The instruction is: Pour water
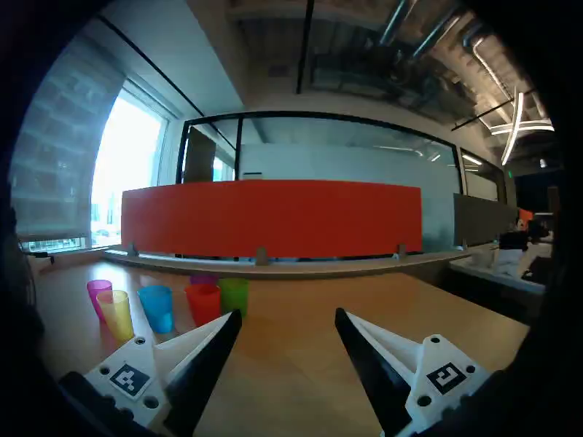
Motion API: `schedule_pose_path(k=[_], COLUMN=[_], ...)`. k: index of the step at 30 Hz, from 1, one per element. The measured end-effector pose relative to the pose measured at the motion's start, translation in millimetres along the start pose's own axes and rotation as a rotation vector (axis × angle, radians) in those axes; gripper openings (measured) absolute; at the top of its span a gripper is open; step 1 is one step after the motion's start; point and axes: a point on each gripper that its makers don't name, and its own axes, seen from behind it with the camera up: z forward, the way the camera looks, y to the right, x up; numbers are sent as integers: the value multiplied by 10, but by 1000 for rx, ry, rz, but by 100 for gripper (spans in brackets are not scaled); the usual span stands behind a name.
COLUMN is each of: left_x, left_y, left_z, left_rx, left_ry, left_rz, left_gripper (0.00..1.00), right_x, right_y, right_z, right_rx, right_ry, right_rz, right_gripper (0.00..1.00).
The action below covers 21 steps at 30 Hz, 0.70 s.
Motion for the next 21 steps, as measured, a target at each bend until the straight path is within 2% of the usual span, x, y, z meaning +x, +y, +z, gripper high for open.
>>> schedule_pose_path(k=[8, 11, 21], left_x=[-19, 40, 332], left_y=[-20, -24, 30], left_z=[18, 13, -6], left_rx=[5, 2, -25], left_ry=[-15, -6, 30], left_rz=[5, 8, 11], left_gripper=[91, 91, 91], right_x=[88, 186, 336], right_y=[13, 9, -53], right_z=[2, -1, 37], right_rx=[2, 8, 31], right_ry=[11, 30, 29], right_rz=[-1, 0, -21], right_gripper=[99, 99, 99])
